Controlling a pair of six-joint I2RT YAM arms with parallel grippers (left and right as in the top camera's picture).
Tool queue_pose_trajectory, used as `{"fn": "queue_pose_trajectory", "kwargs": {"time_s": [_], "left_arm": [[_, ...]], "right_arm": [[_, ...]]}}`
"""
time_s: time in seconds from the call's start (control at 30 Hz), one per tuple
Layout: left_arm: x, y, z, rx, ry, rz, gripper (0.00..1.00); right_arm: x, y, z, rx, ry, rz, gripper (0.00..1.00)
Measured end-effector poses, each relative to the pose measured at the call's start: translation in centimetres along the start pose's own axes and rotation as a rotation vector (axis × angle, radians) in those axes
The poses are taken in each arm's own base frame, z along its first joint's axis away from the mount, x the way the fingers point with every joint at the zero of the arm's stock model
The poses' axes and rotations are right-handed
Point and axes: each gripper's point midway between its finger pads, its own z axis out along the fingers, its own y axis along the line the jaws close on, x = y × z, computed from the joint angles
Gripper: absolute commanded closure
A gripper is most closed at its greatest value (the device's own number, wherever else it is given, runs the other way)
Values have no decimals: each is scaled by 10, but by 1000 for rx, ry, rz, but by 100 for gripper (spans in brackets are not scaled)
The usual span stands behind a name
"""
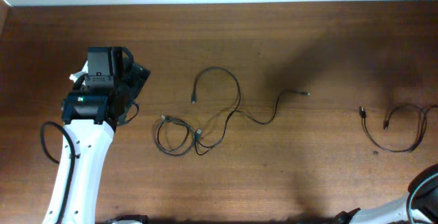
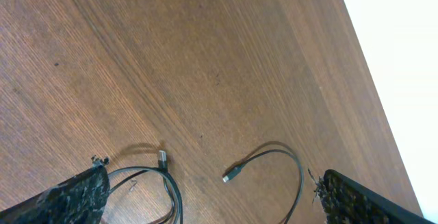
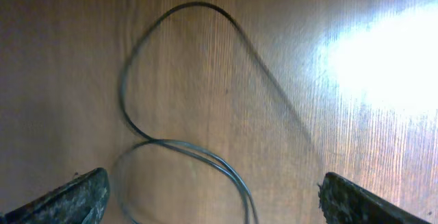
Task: Untangle cables
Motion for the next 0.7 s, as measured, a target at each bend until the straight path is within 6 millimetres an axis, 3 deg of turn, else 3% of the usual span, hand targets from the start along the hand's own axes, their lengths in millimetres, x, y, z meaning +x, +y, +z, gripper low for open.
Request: {"fn": "queue_pose_trajectory", "kwargs": {"time_s": [0.1, 0.17, 0.2, 0.27, 0.3, 0.37, 0.4, 0.43, 0.47, 0.57, 0.6, 0.63, 0.7], "left_arm": [[0, 0, 0, 0, 0, 0, 1], [0, 0, 0, 1, -1, 0, 1], [0, 0, 0, 1, 0, 0, 1], [0, 0, 0, 1, -1, 0, 0], [0, 0, 0, 1, -1, 0, 1], [0, 0, 0, 1, -1, 0, 1], [0, 0, 0, 1, -1, 0, 1], [0, 0, 0, 1, -1, 0, 1], [0, 0, 0, 1, -1, 0, 1], [0, 0, 0, 1, 0, 0, 1], [0, 0, 0, 1, 0, 0, 1], [0, 0, 0, 1, 0, 1, 1], [0, -1, 0, 2, -1, 0, 1]], "right_arm": [[51, -4, 69, -10, 135, -193, 2], [63, 7, 71, -76, 182, -290, 2], [57, 23, 55, -142, 161, -323, 2], [58, 57, 2, -303, 96, -380, 2], [69, 82, -46, -404, 33, -448, 2], [114, 113, -116, -554, -8, -602, 2], [148, 119, -138, -595, 20, -693, 2], [193, 120, -151, -602, 91, -799, 2], [225, 117, -157, -600, 160, -866, 1], [334, 90, -188, -579, 321, -1156, 1], [357, 84, -196, -582, 353, -1190, 2], [379, 74, -194, -526, 419, -1077, 2], [403, 65, -174, -456, 478, -909, 1]]}}
